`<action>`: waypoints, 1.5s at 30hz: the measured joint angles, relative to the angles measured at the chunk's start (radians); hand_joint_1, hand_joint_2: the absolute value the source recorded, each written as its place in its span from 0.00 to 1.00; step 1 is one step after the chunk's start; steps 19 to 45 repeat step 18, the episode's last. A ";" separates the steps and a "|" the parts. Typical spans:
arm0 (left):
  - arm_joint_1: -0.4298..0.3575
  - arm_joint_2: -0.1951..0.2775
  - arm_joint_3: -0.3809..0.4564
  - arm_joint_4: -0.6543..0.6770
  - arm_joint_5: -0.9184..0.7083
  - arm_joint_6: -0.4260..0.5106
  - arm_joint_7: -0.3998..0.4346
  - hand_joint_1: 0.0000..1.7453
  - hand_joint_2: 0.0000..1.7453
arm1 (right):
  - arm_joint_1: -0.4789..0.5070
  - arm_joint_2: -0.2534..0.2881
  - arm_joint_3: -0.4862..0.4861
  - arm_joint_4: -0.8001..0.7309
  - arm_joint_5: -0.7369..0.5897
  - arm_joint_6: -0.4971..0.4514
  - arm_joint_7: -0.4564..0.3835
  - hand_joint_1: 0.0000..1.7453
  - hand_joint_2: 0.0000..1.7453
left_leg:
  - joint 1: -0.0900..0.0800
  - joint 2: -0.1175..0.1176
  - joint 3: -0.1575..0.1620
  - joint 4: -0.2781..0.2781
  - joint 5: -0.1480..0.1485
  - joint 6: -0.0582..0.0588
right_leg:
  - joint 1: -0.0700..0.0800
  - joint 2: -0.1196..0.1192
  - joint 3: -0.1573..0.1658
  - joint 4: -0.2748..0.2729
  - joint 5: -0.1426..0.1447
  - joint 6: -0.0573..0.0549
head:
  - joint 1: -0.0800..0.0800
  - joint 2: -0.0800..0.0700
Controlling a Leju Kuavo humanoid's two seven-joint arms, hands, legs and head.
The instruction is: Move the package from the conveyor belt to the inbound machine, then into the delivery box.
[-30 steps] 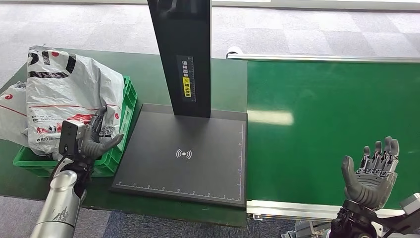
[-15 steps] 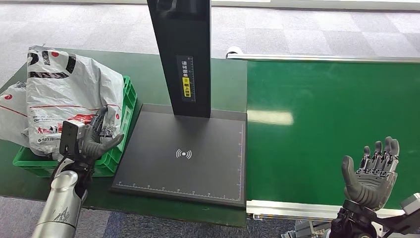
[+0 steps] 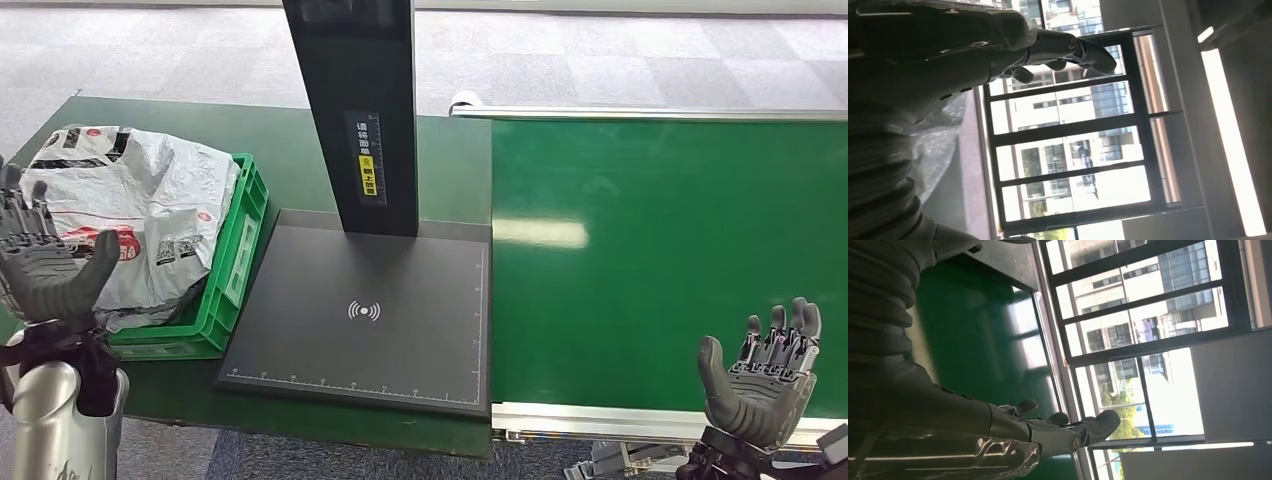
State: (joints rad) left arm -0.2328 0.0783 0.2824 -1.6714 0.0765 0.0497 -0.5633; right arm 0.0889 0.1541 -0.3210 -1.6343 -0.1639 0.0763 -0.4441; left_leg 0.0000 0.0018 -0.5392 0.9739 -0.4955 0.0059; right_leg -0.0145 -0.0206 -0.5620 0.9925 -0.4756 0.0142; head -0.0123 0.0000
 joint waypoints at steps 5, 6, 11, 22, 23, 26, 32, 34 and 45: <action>-0.039 0.017 0.063 -0.106 0.022 -0.024 0.012 0.00 1.00 | 0.003 0.000 -0.005 -0.001 0.000 0.007 0.000 0.00 1.00 | 0.002 0.002 0.002 0.000 0.001 -0.001 | 0.002 0.001 0.000 0.001 0.000 -0.001 | 0.000 0.000; -0.043 0.019 0.070 -0.118 0.023 -0.026 0.014 0.00 1.00 | 0.003 0.000 -0.006 -0.001 0.000 0.007 0.000 0.00 1.00 | 0.002 0.002 0.002 0.000 0.001 -0.002 | 0.002 0.001 0.000 0.001 0.000 -0.001 | 0.000 0.000; -0.049 0.022 0.088 -0.153 0.012 -0.023 0.014 0.00 1.00 | 0.002 -0.001 -0.007 0.000 0.000 0.010 0.000 0.00 1.00 | 0.002 0.003 0.002 0.000 0.001 -0.002 | 0.002 0.002 0.001 0.002 0.000 -0.001 | 0.000 0.000; -0.035 0.023 0.105 -0.173 0.021 -0.041 0.013 0.00 1.00 | -0.013 0.000 -0.001 0.001 0.007 0.017 0.000 0.00 1.00 | 0.002 0.003 0.002 0.000 0.001 -0.002 | 0.002 0.002 0.001 0.002 0.000 -0.001 | 0.000 0.000; -0.035 0.023 0.105 -0.173 0.021 -0.041 0.013 0.00 1.00 | -0.013 0.000 -0.001 0.001 0.007 0.017 0.000 0.00 1.00 | 0.002 0.003 0.002 0.000 0.001 -0.002 | 0.002 0.002 0.001 0.002 0.000 -0.001 | 0.000 0.000; -0.035 0.023 0.105 -0.173 0.021 -0.041 0.013 0.00 1.00 | -0.013 0.000 -0.001 0.001 0.007 0.017 0.000 0.00 1.00 | 0.002 0.003 0.002 0.000 0.001 -0.002 | 0.002 0.002 0.001 0.002 0.000 -0.001 | 0.000 0.000; -0.035 0.023 0.105 -0.173 0.021 -0.041 0.013 0.00 1.00 | -0.013 0.000 -0.001 0.001 0.007 0.017 0.000 0.00 1.00 | 0.002 0.003 0.002 0.000 0.001 -0.002 | 0.002 0.002 0.001 0.002 0.000 -0.001 | 0.000 0.000; -0.035 0.023 0.105 -0.173 0.021 -0.041 0.013 0.00 1.00 | -0.013 0.000 -0.001 0.001 0.007 0.017 0.000 0.00 1.00 | 0.002 0.003 0.002 0.000 0.001 -0.002 | 0.002 0.002 0.001 0.002 0.000 -0.001 | 0.000 0.000; -0.035 0.023 0.105 -0.173 0.021 -0.041 0.013 0.00 1.00 | -0.013 0.000 -0.001 0.001 0.007 0.017 0.000 0.00 1.00 | 0.002 0.003 0.002 0.000 0.001 -0.002 | 0.002 0.002 0.001 0.002 0.000 -0.001 | 0.000 0.000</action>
